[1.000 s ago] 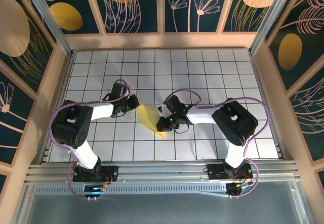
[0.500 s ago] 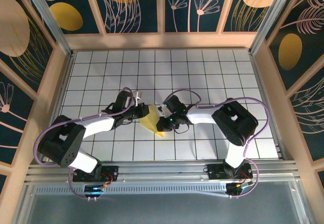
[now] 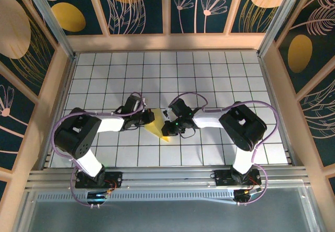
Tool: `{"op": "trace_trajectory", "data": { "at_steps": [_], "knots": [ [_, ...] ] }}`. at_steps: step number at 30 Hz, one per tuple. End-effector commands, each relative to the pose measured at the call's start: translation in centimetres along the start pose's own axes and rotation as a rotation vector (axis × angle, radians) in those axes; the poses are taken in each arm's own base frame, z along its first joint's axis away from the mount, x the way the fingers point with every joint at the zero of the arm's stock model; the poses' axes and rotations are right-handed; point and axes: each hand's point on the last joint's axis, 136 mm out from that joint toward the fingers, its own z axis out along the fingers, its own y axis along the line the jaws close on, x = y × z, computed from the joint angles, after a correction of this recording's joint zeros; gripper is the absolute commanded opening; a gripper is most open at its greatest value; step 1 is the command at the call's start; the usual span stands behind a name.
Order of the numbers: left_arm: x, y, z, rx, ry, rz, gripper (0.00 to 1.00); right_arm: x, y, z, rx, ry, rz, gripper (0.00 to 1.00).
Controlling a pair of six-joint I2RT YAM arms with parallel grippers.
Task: Fold a paper plane with a square sheet of paper (fold left side to right side)
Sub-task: Fourth fold the wing at the center of the table.
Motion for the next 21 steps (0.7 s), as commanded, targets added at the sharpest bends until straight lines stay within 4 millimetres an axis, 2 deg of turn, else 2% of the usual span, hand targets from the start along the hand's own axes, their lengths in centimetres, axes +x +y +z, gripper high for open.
{"op": "trace_trajectory", "data": {
  "at_steps": [1, 6, 7, 11, 14, 21],
  "knots": [
    [0.4, 1.8, 0.3, -0.085, 0.013, -0.025, 0.00, 3.0, -5.0, 0.1, 0.201, 0.090, 0.095, 0.00],
    [0.8, 2.4, 0.3, -0.110, 0.019, -0.035, 0.00, -0.1, -0.7, -1.8, 0.096, 0.017, 0.050, 0.00],
    [1.3, 3.0, 0.7, -0.126, 0.038, -0.041, 0.00, -0.6, 0.1, -2.2, 0.079, 0.004, 0.042, 0.00],
    [1.2, 2.9, 0.8, -0.117, 0.039, -0.039, 0.00, -2.8, 3.3, -4.3, -0.004, -0.065, 0.009, 0.00],
    [1.2, 2.7, 0.8, -0.111, 0.042, -0.035, 0.00, -3.5, 3.7, -4.5, -0.012, -0.079, 0.009, 0.00],
    [1.2, 2.7, 0.8, -0.112, 0.041, -0.034, 0.00, -4.5, 3.4, -2.7, -0.009, -0.079, 0.018, 0.00]
  ]
}}
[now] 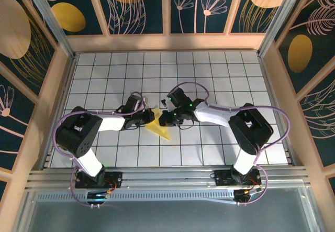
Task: Fold a paper plane with a square sheet of paper (fold left side to right side)
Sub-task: Fourth fold the wing at the center of the table.
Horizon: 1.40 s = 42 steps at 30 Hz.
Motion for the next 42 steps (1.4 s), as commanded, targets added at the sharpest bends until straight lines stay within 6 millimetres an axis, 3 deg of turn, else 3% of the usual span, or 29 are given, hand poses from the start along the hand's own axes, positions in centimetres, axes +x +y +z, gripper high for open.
{"op": "trace_trajectory", "data": {
  "at_steps": [1, 9, 16, 27, 42],
  "knots": [
    [1.7, 2.6, 0.6, -0.098, 0.053, -0.031, 0.00, -0.5, -0.5, 1.3, 0.006, 0.008, 0.029, 0.00],
    [1.8, 2.8, 0.7, -0.105, 0.059, -0.033, 0.00, -0.5, -1.4, 3.5, 0.000, 0.029, 0.051, 0.00],
    [1.8, 3.0, 0.7, -0.115, 0.057, -0.038, 0.00, 1.2, -2.9, 4.2, 0.045, 0.065, 0.065, 0.00],
    [1.7, 3.4, 0.7, -0.138, 0.055, -0.041, 0.00, 3.5, -5.2, 4.0, 0.125, 0.105, 0.085, 0.00],
    [1.7, 4.2, 0.9, -0.185, 0.058, -0.029, 0.00, 7.7, -6.6, 3.0, 0.123, 0.165, 0.137, 0.00]
  ]
}}
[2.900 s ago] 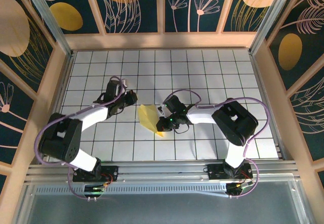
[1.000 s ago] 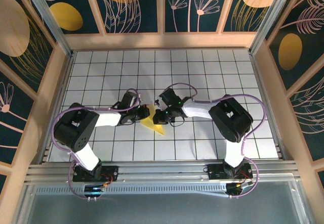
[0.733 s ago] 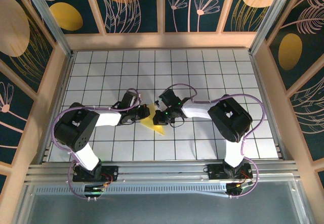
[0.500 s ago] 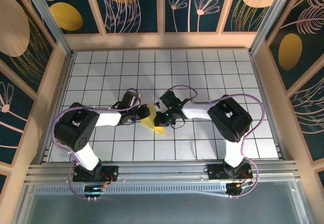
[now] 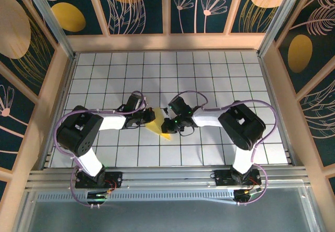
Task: Fold a paper plane with a square sheet of paper (fold left side to right side)
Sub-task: Fourth fold the wing at the center of the table.
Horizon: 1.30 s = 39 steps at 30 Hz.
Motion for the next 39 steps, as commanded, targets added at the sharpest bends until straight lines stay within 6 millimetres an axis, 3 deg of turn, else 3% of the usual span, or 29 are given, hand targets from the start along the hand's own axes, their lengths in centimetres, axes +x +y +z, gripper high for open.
{"op": "trace_trajectory", "data": {
  "at_steps": [1, 10, 39],
  "knots": [
    [1.9, 4.3, 0.7, -0.174, 0.052, -0.026, 0.00, 4.8, -3.0, 0.0, 0.090, 0.127, 0.090, 0.00],
    [1.7, 4.4, 0.5, -0.184, 0.047, -0.026, 0.00, 7.3, -3.5, -0.1, 0.074, 0.163, 0.107, 0.00],
    [1.4, 4.1, 0.3, -0.180, 0.038, -0.021, 0.00, 10.4, -4.6, -1.7, 0.097, 0.174, 0.141, 0.00]
  ]
}}
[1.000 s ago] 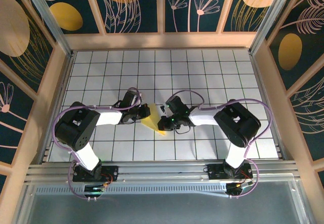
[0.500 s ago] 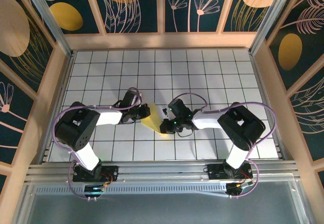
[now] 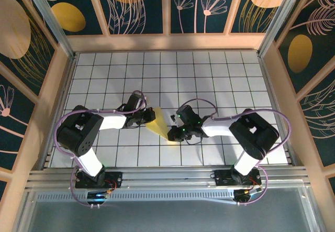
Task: Fold a paper plane with a square sheet of paper (fold left side to right side)
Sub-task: Fourth fold the wing at the center of the table.
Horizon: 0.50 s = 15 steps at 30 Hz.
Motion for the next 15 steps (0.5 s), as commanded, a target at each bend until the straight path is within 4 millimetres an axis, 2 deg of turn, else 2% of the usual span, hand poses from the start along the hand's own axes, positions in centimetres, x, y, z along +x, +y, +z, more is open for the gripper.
{"op": "trace_trajectory", "data": {
  "at_steps": [1, 5, 8, 10, 12, 15],
  "knots": [
    [1.4, 4.1, 0.3, -0.166, 0.029, -0.020, 0.00, 6.0, -3.8, -0.2, 0.131, 0.181, 0.114, 0.00],
    [1.3, 3.3, 0.3, -0.129, 0.030, -0.015, 0.00, 5.6, -3.4, -1.1, 0.136, 0.162, 0.098, 0.00],
    [1.0, 1.0, 0.2, -0.019, 0.034, -0.024, 0.00, 3.4, -1.8, -2.4, 0.111, 0.089, 0.047, 0.00],
    [0.4, -1.1, -0.1, 0.075, 0.033, -0.040, 0.03, 1.3, -0.6, -3.6, 0.082, 0.015, 0.005, 0.10],
    [-1.3, -3.9, -1.5, 0.156, -0.007, -0.025, 0.08, -0.7, 0.1, -4.7, 0.055, -0.053, -0.028, 0.20],
    [-3.6, -5.8, -3.7, 0.162, -0.071, 0.005, 0.15, -3.6, 0.7, -6.2, 0.022, -0.159, -0.081, 0.33]
  ]
}}
